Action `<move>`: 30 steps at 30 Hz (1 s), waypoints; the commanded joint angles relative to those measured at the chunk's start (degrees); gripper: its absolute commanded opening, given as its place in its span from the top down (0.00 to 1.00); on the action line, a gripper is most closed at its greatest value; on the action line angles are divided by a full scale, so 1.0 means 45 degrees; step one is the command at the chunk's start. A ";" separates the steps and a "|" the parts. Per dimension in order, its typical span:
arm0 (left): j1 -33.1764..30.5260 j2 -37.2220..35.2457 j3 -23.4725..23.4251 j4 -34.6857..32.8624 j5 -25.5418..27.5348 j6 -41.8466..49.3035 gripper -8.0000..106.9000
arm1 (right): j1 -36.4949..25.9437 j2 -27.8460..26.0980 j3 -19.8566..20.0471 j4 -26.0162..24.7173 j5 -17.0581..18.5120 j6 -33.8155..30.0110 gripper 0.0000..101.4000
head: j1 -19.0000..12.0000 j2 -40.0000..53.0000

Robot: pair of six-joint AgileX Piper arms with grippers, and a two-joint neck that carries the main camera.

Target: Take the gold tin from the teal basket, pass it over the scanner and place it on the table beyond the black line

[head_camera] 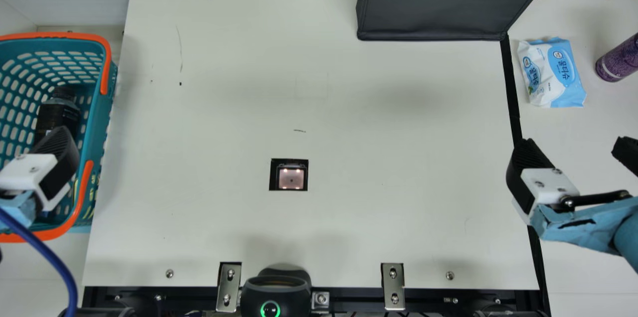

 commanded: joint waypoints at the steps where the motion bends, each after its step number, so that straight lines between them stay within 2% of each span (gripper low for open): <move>1: 0.0000 0.0000 0.0000 0.0000 0.0000 0.0000 0.15 | 0.0000 0.0000 0.0000 0.0000 0.0000 0.0000 0.06 | -0.0369 0.0319; 15: 0.0000 0.0000 0.0000 0.0000 0.0000 0.0000 0.15 | 0.0000 0.0000 0.0000 0.0000 0.0026 0.0000 0.06 | -0.0369 0.4464; 24: 0.0029 0.0016 0.0006 0.0035 -0.0031 -0.0032 0.15 | 0.0000 0.0000 0.0000 0.0000 0.0026 0.0000 0.06 | -0.0369 0.4464; 30: 0.0836 0.0271 0.0121 0.0487 -0.0297 -0.0718 0.15 | 0.0000 0.0000 0.0000 0.0000 0.0026 0.0000 0.06 | -0.0369 0.4464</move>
